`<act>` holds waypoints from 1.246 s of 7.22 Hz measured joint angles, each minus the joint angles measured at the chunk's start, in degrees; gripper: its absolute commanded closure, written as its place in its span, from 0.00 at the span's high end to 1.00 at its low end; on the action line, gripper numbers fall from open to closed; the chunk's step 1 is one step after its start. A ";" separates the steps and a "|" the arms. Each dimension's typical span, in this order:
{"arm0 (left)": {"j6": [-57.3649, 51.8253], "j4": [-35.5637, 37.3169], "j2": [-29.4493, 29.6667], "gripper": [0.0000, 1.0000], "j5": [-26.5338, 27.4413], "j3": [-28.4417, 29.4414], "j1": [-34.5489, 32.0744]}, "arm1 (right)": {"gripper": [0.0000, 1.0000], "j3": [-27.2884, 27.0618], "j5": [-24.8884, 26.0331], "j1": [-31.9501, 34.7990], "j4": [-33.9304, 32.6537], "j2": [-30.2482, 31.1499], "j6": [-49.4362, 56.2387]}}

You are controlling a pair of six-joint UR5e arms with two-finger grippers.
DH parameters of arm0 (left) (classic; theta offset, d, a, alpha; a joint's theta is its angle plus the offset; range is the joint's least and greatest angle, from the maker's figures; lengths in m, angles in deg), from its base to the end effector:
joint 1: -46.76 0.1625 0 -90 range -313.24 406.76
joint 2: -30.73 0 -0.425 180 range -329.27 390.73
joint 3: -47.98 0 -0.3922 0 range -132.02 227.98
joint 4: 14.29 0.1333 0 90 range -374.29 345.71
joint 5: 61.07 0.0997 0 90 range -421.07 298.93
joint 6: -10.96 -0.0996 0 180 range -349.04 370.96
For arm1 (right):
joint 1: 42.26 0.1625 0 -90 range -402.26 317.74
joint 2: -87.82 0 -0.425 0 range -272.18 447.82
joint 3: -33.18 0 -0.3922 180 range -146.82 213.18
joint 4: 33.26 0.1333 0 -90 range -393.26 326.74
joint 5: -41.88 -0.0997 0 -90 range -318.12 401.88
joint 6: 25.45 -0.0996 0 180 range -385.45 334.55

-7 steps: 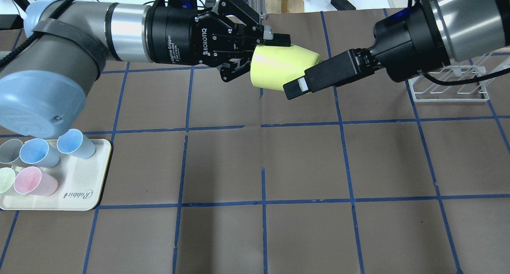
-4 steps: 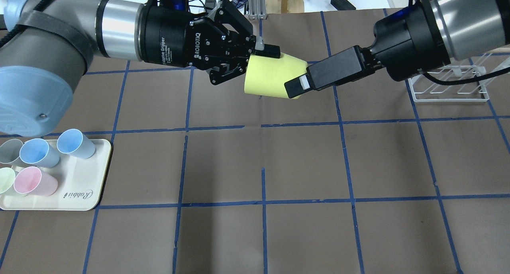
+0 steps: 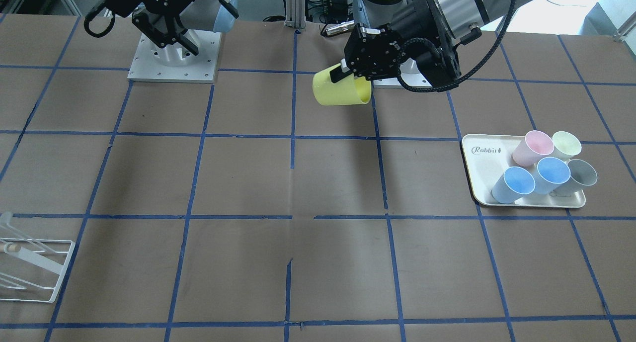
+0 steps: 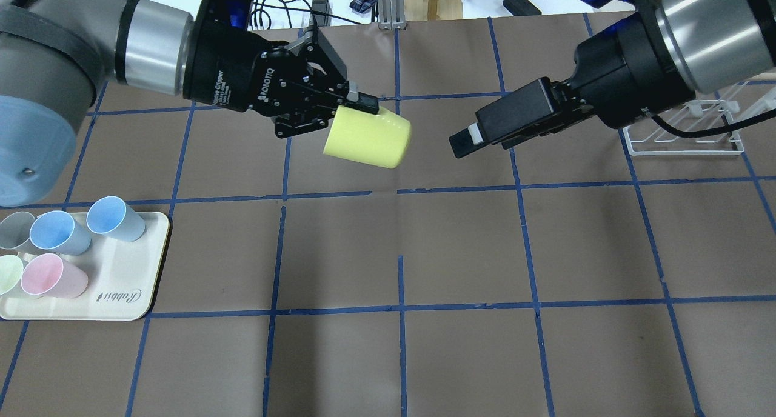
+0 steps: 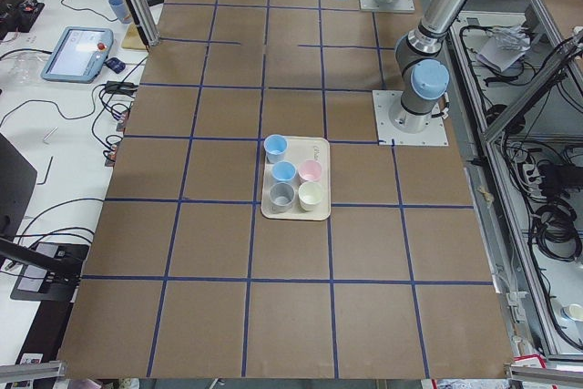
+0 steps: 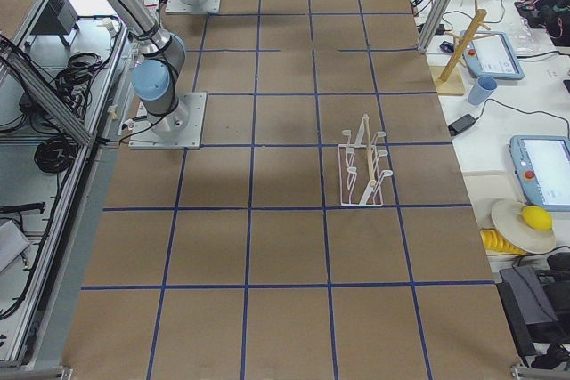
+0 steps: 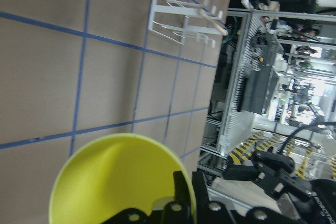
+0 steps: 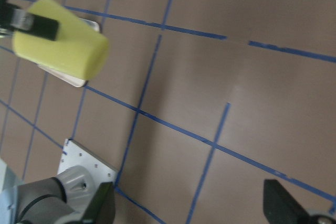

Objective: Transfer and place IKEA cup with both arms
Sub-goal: 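Open and withdraw the right gripper while the left gripper pulls the cup away, then lower the yellow cup onto the white tray with the left gripper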

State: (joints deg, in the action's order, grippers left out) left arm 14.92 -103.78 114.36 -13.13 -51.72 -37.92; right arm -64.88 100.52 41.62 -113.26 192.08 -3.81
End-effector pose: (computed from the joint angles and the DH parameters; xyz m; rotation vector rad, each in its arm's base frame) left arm -0.1583 -0.4570 0.4833 0.2174 -2.3969 -0.0483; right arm 0.1437 -0.3966 0.5253 -0.3262 2.5728 -0.0911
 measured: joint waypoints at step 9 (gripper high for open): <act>-40.15 9.55 -3.62 0.00 45.42 -14.09 19.02 | 1.00 14.44 30.85 5.18 -9.82 -19.33 -25.97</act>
State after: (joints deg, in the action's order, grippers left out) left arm -25.23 -94.23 110.74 32.29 -65.81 -18.90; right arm -50.44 131.37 46.80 -123.09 172.76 -29.78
